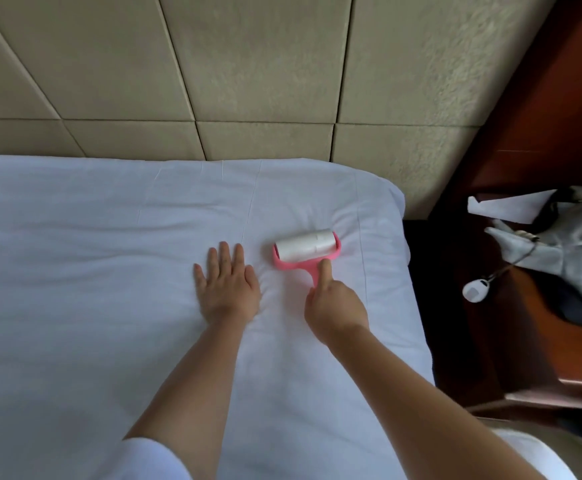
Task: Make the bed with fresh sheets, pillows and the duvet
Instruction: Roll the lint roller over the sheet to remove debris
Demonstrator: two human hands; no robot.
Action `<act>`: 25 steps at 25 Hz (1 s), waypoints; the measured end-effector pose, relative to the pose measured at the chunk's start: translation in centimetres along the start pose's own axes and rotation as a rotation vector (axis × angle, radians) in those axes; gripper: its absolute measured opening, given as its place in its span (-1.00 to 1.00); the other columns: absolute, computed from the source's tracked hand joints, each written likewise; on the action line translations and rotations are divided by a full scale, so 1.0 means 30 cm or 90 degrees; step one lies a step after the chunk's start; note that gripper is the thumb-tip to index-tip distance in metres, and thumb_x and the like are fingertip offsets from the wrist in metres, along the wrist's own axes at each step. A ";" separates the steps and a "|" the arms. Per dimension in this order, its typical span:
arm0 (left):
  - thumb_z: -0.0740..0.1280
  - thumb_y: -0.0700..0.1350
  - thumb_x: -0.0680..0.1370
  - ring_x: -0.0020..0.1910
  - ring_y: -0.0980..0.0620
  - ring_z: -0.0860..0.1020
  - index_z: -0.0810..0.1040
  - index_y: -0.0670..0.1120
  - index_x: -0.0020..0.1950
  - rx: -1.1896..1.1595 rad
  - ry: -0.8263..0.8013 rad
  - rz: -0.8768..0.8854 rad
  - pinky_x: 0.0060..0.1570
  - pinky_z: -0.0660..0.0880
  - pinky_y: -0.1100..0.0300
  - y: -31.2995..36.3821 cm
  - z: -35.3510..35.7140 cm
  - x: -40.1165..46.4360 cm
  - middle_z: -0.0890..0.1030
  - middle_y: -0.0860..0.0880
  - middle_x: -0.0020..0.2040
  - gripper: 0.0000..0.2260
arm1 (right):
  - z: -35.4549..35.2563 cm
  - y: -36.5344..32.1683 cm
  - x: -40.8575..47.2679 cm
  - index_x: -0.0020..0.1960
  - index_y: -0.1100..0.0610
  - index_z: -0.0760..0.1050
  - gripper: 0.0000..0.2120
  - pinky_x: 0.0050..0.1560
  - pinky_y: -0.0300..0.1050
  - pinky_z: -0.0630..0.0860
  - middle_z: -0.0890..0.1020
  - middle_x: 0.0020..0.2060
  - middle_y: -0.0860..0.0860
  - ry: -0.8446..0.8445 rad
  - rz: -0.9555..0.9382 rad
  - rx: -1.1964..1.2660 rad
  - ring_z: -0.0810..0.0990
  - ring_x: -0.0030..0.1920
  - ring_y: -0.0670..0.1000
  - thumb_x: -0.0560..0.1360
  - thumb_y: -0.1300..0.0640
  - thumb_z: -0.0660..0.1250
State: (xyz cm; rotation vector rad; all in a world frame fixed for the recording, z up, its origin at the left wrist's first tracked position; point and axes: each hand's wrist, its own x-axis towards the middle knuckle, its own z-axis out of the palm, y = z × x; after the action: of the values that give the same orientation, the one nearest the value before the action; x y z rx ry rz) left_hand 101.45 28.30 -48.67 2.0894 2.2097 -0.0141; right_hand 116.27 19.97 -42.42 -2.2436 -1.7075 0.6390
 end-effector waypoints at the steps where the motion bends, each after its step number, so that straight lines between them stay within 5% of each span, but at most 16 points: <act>1: -0.17 0.06 0.65 0.55 0.04 -0.16 -0.14 0.07 0.57 -0.001 -0.010 0.001 0.49 -0.20 -0.07 -0.004 -0.006 -0.042 -0.15 0.06 0.57 -0.53 | -0.008 0.007 -0.036 0.47 0.07 0.04 -0.51 -0.23 -0.11 0.30 0.48 -0.20 0.08 -0.002 0.004 -0.001 0.47 -0.19 0.12 0.57 0.23 0.05; 11: -0.18 0.06 0.65 0.55 0.03 -0.14 -0.14 0.07 0.57 -0.017 -0.052 0.037 0.48 -0.16 -0.08 -0.024 -0.036 -0.362 -0.15 0.04 0.58 -0.53 | -0.054 0.079 -0.363 0.51 0.08 -0.04 -0.47 -0.21 -0.11 0.31 0.47 -0.17 0.05 -0.017 0.033 0.006 0.43 -0.18 0.07 0.59 0.17 0.06; 20: -0.16 0.08 0.65 0.55 -0.01 -0.16 -0.14 0.11 0.56 -0.010 -0.033 0.056 0.47 -0.16 -0.14 0.022 -0.019 -0.438 -0.16 0.05 0.58 -0.53 | -0.071 0.096 -0.382 0.49 0.08 -0.02 -0.51 -0.39 -0.13 0.23 0.36 -0.37 -0.03 0.055 0.077 0.007 0.40 -0.30 0.04 0.60 0.16 0.04; 25: -0.15 0.05 0.65 0.55 0.01 -0.14 -0.11 0.11 0.57 -0.009 -0.002 0.053 0.46 -0.16 -0.19 0.071 -0.007 -0.368 -0.12 0.08 0.58 -0.53 | -0.033 0.108 -0.292 0.51 0.07 -0.04 -0.51 -0.37 -0.13 0.24 0.41 -0.30 0.00 0.055 0.081 0.000 0.40 -0.28 0.04 0.62 0.17 0.02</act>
State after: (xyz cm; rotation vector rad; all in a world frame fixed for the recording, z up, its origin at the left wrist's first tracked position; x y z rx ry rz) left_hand 104.15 17.44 -47.46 2.1708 2.1123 0.0035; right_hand 117.61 10.75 -41.33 -2.3581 -1.5345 0.5597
